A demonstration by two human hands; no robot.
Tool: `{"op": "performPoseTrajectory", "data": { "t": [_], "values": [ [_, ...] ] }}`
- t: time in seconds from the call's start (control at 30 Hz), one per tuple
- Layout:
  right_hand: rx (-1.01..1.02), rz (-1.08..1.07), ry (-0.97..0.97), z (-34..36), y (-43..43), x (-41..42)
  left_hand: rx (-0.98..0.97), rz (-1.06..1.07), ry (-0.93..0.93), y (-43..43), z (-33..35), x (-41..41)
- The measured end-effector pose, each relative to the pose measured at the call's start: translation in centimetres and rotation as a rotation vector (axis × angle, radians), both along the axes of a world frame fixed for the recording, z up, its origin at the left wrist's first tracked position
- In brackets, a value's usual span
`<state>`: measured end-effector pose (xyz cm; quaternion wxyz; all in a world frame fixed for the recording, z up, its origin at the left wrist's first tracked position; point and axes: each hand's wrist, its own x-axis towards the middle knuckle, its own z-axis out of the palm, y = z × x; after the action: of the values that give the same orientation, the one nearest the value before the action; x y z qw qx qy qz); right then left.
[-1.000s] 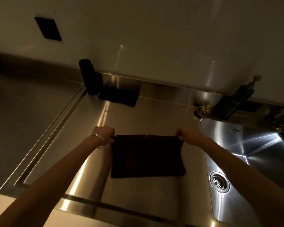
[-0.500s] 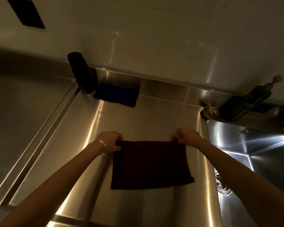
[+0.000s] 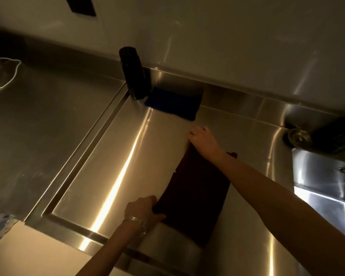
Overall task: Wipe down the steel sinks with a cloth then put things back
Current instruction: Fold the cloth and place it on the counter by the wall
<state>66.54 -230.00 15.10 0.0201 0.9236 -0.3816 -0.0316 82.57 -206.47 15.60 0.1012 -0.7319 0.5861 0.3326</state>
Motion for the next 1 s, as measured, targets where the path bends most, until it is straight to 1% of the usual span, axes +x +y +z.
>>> {"op": "performPoseTrajectory", "data": {
  "t": [0.03,0.1,0.13,0.17,0.23,0.3,0.33,0.4,0.47,0.53,0.6,0.67,0.73,0.77,0.8,0.9,0.93,1.0],
  "values": [
    [0.006,-0.054,-0.071,0.2,1.1,0.1,-0.015,0.034,0.013,0.2,0.0,0.2],
    [0.072,-0.187,-0.29,0.8,4.3,-1.1,-0.101,0.062,0.042,0.3,0.3,0.7],
    [0.14,-0.244,-0.39,1.2,6.4,-2.2,-0.194,0.031,0.047,0.3,0.4,0.9],
    [0.217,-0.275,-0.441,1.6,8.7,-3.5,-0.304,-0.039,0.051,0.3,0.4,1.1],
    [0.371,-0.267,-0.418,2.1,13.8,-6.1,-0.499,-0.268,0.079,0.3,0.5,1.4],
    [0.507,-0.25,-0.363,1.9,18.6,-7.8,-0.602,-0.495,0.104,0.2,0.5,1.7],
    [0.535,-0.235,-0.323,1.6,20.7,-8.2,-0.604,-0.601,0.09,0.2,0.5,1.6],
    [0.536,-0.21,-0.214,0.5,23.8,-8.3,-0.501,-0.727,0.019,0.1,0.0,1.7],
    [0.507,-0.231,-0.132,-0.6,25.2,-7.9,-0.407,-0.721,-0.01,-0.2,-0.2,2.1],
    [0.47,-0.281,-0.126,-1.1,25.4,-7.5,-0.428,-0.746,-0.008,-0.1,0.4,2.2],
    [0.447,-0.32,-0.117,-1.3,25.4,-7.2,-0.558,-0.817,-0.062,0.3,0.7,1.8],
    [0.433,-0.35,-0.093,-1.1,25.6,-7.3,-0.731,-0.771,-0.089,1.3,0.7,0.7],
    [0.42,-0.363,-0.083,-0.6,26.0,-7.8,-0.818,-0.685,-0.114,2.5,0.5,-1.1],
    [0.416,-0.365,-0.078,-0.3,26.3,-8.1,-0.815,-0.652,-0.143,3.1,0.5,-2.0],
    [0.422,-0.37,-0.074,0.0,26.7,-8.4,-0.767,-0.619,-0.186,3.7,0.6,-2.9],
    [0.484,-0.361,-0.05,0.9,28.2,-9.9,-0.476,-0.55,-0.276,5.6,1.0,-4.8],
    [0.529,-0.358,-0.059,1.1,28.9,-10.6,-0.402,-0.543,-0.261,6.4,1.0,-5.1],
    [0.652,-0.382,-0.154,1.7,30.1,-12.3,-0.337,-0.496,-0.178,7.9,1.1,-5.3]
  ]
}}
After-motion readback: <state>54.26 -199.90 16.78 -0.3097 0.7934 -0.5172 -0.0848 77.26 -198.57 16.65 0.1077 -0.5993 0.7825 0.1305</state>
